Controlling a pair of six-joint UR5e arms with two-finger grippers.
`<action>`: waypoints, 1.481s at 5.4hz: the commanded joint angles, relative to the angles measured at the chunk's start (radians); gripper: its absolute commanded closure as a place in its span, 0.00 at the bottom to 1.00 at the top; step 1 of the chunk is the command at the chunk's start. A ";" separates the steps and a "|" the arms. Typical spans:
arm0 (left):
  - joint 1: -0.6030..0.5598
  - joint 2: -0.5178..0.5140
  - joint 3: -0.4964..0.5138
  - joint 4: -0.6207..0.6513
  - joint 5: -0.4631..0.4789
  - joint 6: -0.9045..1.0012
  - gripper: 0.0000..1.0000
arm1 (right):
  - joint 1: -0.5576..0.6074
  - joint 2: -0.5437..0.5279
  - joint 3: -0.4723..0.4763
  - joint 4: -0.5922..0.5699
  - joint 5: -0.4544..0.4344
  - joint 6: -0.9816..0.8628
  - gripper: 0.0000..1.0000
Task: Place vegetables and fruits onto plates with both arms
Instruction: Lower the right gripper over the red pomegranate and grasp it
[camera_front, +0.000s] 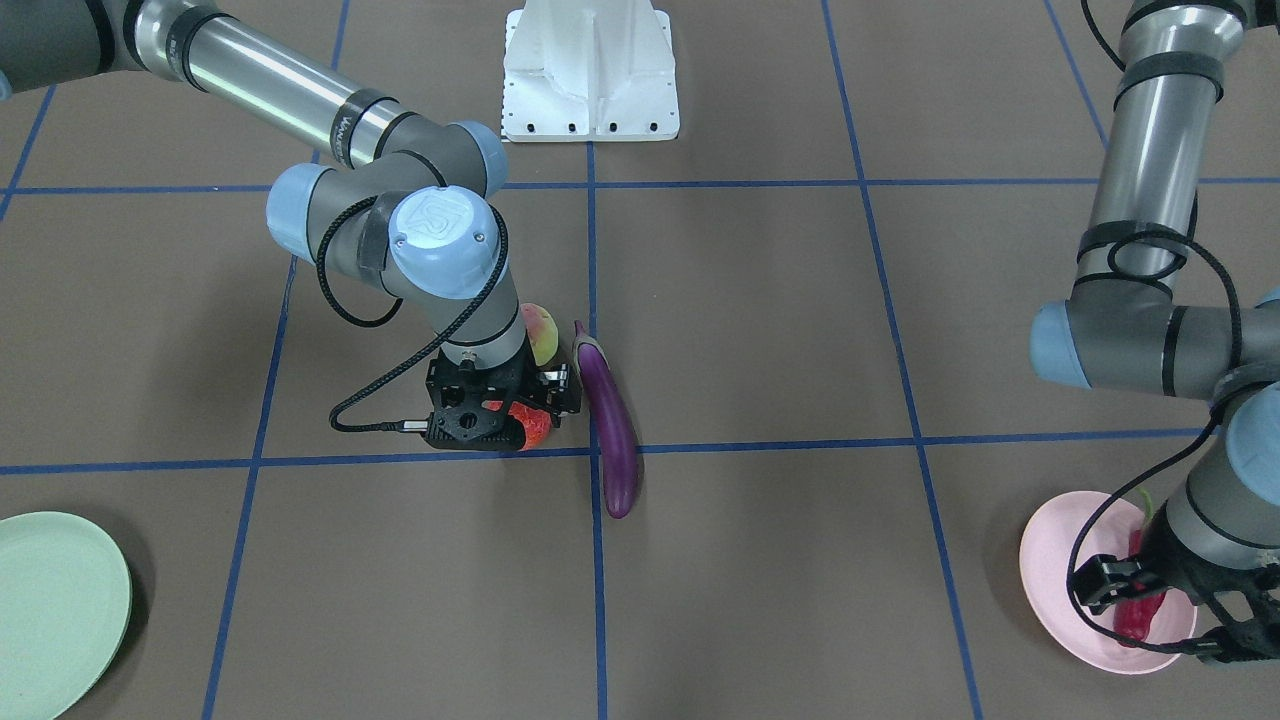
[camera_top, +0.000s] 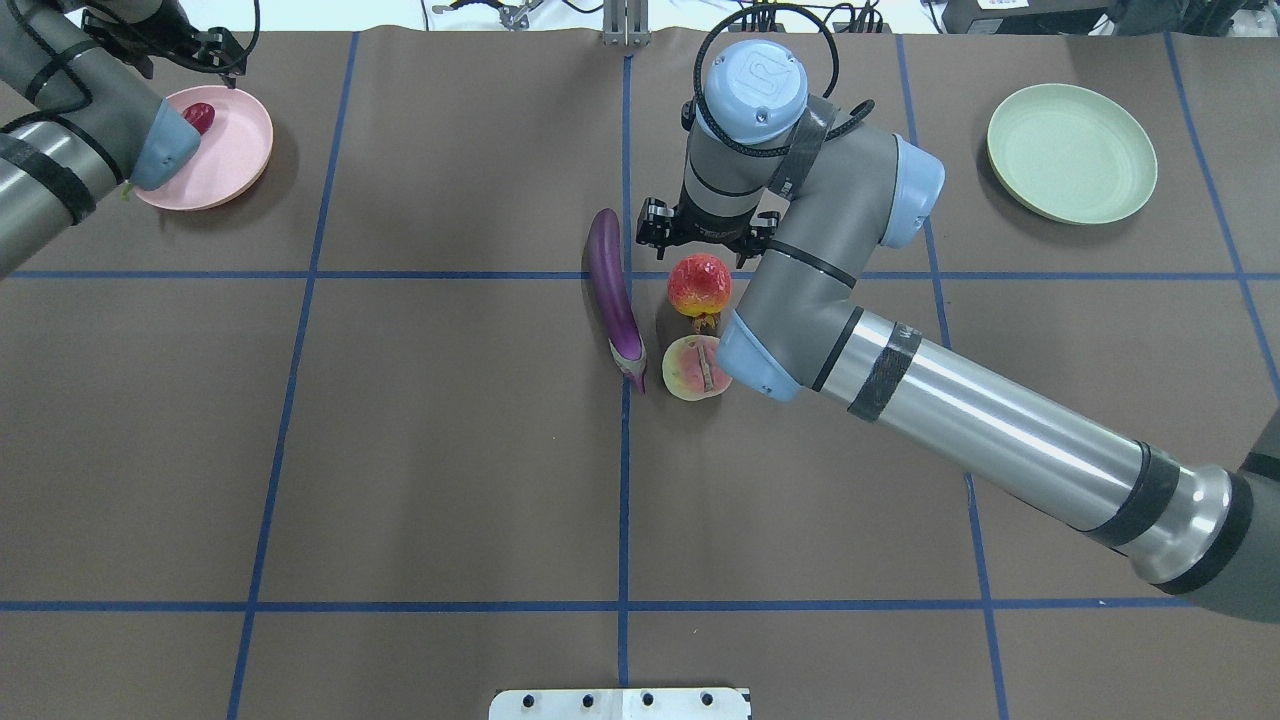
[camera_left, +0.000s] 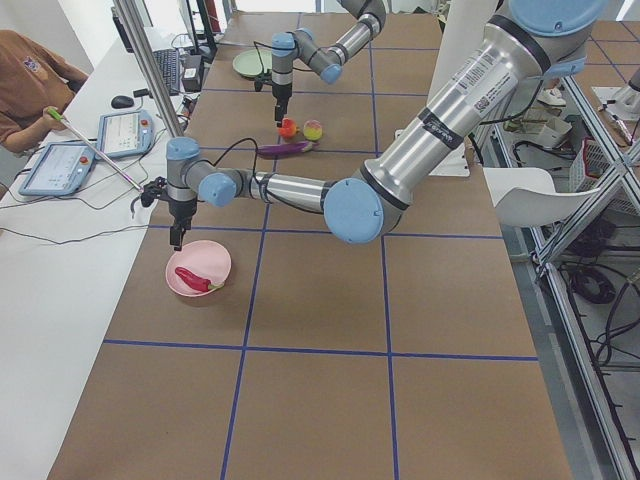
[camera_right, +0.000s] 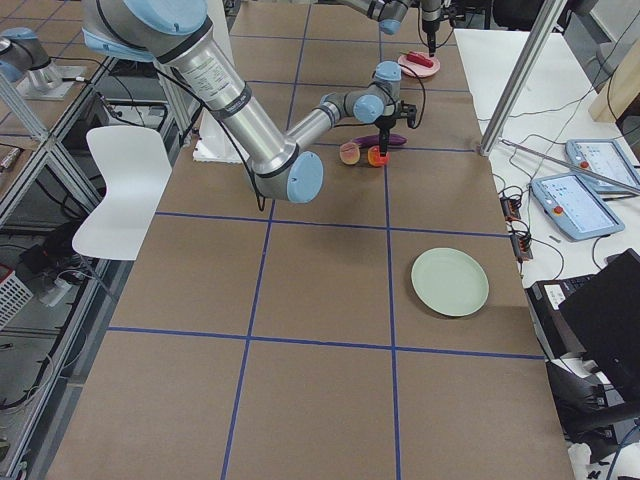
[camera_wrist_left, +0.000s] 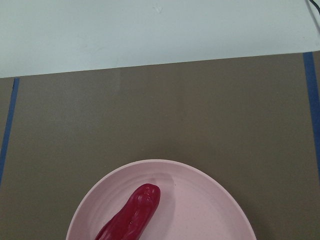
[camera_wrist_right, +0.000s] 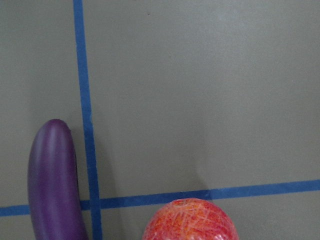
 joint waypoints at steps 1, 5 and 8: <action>0.000 0.000 0.000 0.000 -0.002 0.000 0.00 | -0.025 -0.001 -0.006 -0.005 -0.021 0.000 0.01; 0.001 0.003 0.000 0.000 -0.004 0.000 0.00 | -0.036 -0.005 -0.025 -0.007 -0.040 -0.002 0.02; 0.009 0.002 -0.063 0.002 -0.043 -0.098 0.00 | -0.018 0.005 -0.001 0.007 -0.064 0.018 1.00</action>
